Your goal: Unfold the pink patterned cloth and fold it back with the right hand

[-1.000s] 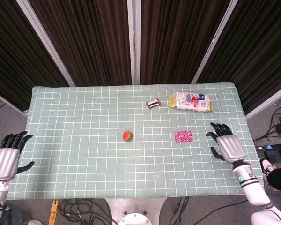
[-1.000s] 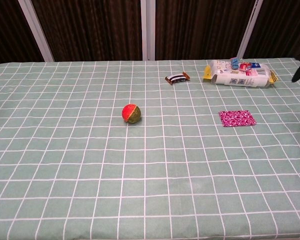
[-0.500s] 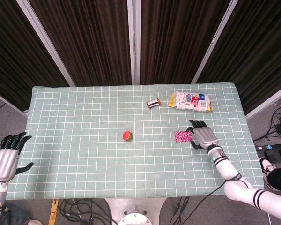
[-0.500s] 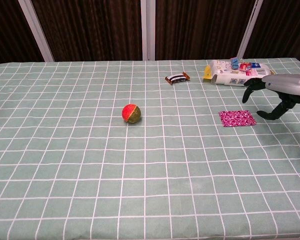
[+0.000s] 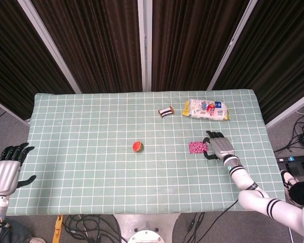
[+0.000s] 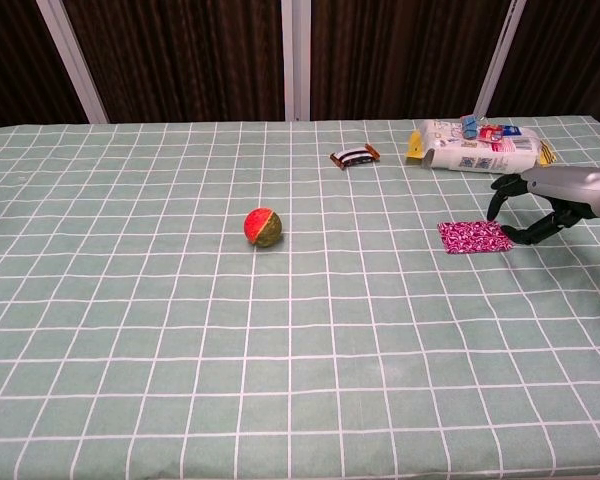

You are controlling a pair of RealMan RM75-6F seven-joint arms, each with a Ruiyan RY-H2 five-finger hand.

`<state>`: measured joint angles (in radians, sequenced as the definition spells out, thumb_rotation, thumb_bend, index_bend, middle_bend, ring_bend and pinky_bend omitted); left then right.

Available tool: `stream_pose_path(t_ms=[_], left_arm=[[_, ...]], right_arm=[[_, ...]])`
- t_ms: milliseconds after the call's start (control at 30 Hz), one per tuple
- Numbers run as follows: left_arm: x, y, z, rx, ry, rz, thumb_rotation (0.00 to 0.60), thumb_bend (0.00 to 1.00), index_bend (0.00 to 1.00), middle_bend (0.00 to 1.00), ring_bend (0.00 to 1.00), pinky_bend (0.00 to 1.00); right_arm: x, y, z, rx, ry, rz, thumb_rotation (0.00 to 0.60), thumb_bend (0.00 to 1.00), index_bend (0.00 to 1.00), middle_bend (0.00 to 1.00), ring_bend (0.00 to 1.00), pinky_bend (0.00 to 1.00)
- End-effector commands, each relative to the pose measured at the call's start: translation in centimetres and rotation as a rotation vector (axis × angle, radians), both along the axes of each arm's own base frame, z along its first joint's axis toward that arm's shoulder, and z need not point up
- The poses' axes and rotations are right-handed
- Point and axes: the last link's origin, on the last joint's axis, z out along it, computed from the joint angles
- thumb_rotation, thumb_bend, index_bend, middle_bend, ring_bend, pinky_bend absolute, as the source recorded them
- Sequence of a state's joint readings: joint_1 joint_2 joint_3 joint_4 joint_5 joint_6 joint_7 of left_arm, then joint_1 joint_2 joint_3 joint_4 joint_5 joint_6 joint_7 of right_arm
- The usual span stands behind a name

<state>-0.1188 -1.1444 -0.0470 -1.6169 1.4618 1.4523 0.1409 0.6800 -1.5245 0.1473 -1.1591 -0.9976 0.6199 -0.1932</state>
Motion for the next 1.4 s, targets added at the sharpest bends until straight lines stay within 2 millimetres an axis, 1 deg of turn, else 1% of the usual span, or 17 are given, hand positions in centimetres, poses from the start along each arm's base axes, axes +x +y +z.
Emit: stream_pose_path(t_ms=[33, 267, 567, 700, 833, 933, 1033, 1133, 1267, 1400], left_arm=[[0.0, 0.0, 0.0, -0.001, 0.0, -0.002, 0.6, 0.04, 0.25, 0.25, 0.19, 0.16], [-0.1, -0.1, 0.0, 0.0, 0.002, 0.007, 0.6, 0.04, 0.25, 0.25, 0.19, 0.16], [-0.3, -0.2, 0.0, 0.003, -0.004, 0.013, 0.6, 0.04, 0.25, 0.25, 0.19, 0.16], [-0.5, -0.3, 0.0, 0.003, -0.006, 0.016, 0.6, 0.04, 0.25, 0.25, 0.19, 0.16], [-0.6, -0.4, 0.1, 0.008, -0.01, 0.018, 0.6, 0.04, 0.25, 0.25, 0.19, 0.16], [-0.6, -0.4, 0.0, 0.007, -0.011, 0.017, 0.6, 0.04, 0.25, 0.25, 0.19, 0.16], [-0.6, -0.4, 0.0, 0.006, -0.012, 0.017, 0.6, 0.04, 0.25, 0.25, 0.19, 0.16], [-0.6, -0.4, 0.0, 0.005, -0.011, 0.015, 0.6, 0.04, 0.25, 0.25, 0.19, 0.16], [-0.5, -0.3, -0.1, 0.005, -0.009, 0.012, 0.6, 0.04, 0.25, 0.25, 0.19, 0.16], [-0.5, -0.3, -0.1, 0.003, -0.007, 0.013, 0.6, 0.04, 0.25, 0.25, 0.19, 0.16]], right_arm=[[-0.3, 0.0, -0.2, 0.007, 0.001, -0.009, 0.387, 0.43, 0.28, 0.0, 0.0, 0.0], [0.2, 0.0, -1.3, 0.037, -0.004, 0.004, 0.394, 0.43, 0.28, 0.0, 0.0, 0.0], [2.5, 0.7, -3.0, 0.088, -0.025, 0.07, 0.382, 0.43, 0.28, 0.0, 0.0, 0.0], [3.6, 1.1, -3.9, 0.109, -0.03, 0.096, 0.388, 0.43, 0.28, 0.0, 0.0, 0.0], [4.1, 1.4, -3.9, 0.101, -0.038, 0.116, 0.391, 0.43, 0.28, 0.0, 0.0, 0.0], [3.6, 1.5, -2.9, 0.077, -0.029, 0.112, 0.388, 0.43, 0.28, 0.0, 0.0, 0.0], [2.4, 1.4, -1.6, 0.048, -0.015, 0.087, 0.382, 0.43, 0.28, 0.0, 0.0, 0.0], [0.9, 1.3, -0.6, 0.027, 0.006, 0.054, 0.39, 0.43, 0.28, 0.0, 0.0, 0.0], [-0.4, 1.2, 0.1, 0.018, 0.023, 0.022, 0.385, 0.43, 0.28, 0.0, 0.0, 0.0], [-0.9, 1.1, 0.1, 0.018, 0.027, 0.009, 0.384, 0.44, 0.28, 0.0, 0.0, 0.0]])
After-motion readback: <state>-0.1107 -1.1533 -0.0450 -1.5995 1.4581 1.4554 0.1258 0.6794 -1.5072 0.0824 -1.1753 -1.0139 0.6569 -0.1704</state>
